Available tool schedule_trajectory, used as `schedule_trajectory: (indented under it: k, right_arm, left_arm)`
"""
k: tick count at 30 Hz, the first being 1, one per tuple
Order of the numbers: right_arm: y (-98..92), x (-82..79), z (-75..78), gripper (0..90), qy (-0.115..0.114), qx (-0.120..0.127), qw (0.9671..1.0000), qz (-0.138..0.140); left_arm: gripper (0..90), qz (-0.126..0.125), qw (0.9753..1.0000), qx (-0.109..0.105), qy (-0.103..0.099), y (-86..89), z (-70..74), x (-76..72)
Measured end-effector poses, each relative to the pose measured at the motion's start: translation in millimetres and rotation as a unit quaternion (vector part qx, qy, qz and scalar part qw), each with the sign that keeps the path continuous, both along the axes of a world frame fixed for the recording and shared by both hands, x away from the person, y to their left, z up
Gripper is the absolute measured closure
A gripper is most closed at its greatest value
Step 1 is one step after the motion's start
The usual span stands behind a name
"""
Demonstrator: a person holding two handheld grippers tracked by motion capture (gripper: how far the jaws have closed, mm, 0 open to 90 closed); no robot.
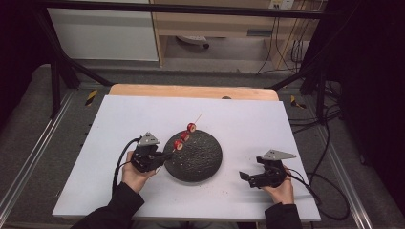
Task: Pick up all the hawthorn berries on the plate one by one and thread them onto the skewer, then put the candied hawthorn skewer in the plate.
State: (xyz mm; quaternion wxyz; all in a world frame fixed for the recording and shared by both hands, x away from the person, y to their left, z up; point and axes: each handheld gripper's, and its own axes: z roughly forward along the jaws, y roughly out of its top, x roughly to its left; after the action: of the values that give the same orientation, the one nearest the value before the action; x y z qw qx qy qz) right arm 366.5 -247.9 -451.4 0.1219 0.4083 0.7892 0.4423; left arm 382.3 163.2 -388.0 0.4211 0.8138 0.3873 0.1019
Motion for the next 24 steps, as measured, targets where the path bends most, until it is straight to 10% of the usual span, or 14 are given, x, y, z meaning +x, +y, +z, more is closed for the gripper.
schedule_trajectory:
  k: [24]
  right_arm:
    - [-6.6,-7.6,-5.9,0.3,-0.006,-0.009,0.9999,-0.001]
  left_arm:
    - [88.2,-0.011,0.9948,0.090,0.045,-31.5,-21.4,14.7]
